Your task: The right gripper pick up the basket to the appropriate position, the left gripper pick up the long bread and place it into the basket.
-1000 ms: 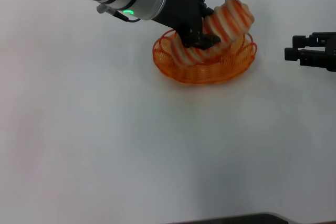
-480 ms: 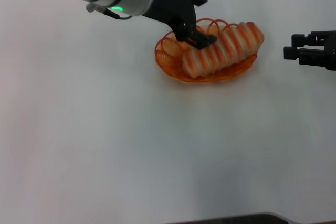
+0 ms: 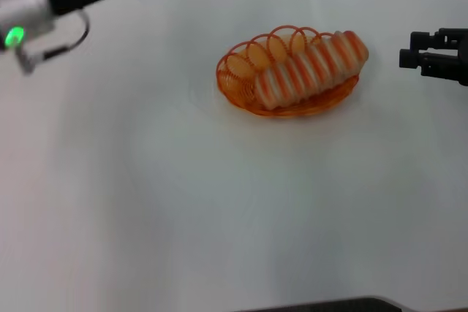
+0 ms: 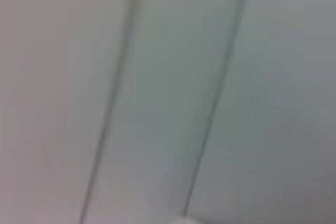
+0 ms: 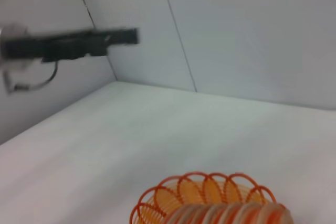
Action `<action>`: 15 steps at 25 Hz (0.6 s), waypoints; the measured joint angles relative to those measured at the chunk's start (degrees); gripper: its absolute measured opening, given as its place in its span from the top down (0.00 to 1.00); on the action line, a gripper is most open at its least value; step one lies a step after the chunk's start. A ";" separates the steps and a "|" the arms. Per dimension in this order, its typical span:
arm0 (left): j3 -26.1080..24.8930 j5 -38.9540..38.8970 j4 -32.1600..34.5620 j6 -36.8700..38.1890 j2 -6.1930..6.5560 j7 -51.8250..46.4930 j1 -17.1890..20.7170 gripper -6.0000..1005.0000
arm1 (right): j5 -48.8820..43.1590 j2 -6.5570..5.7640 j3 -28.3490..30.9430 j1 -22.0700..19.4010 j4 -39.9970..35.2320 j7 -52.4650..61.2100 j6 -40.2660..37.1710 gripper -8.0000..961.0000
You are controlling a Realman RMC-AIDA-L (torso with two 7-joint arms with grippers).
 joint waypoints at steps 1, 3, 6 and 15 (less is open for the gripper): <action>-2.65 -1.29 -3.23 2.16 0.09 2.45 1.49 0.14 | 0.08 0.15 0.10 0.04 0.01 -0.12 0.01 0.46; -6.57 -1.91 -7.20 5.00 0.18 6.18 4.55 0.15 | 0.11 0.52 0.22 0.14 0.02 -0.53 -0.01 0.46; -8.59 -1.57 -9.31 7.27 0.21 8.10 9.21 0.15 | 0.12 0.86 0.23 0.21 0.05 -1.02 -0.06 0.46; -12.19 6.73 -8.69 13.74 1.25 9.32 17.10 0.17 | -0.18 0.63 -0.28 0.60 0.07 -0.88 0.17 0.46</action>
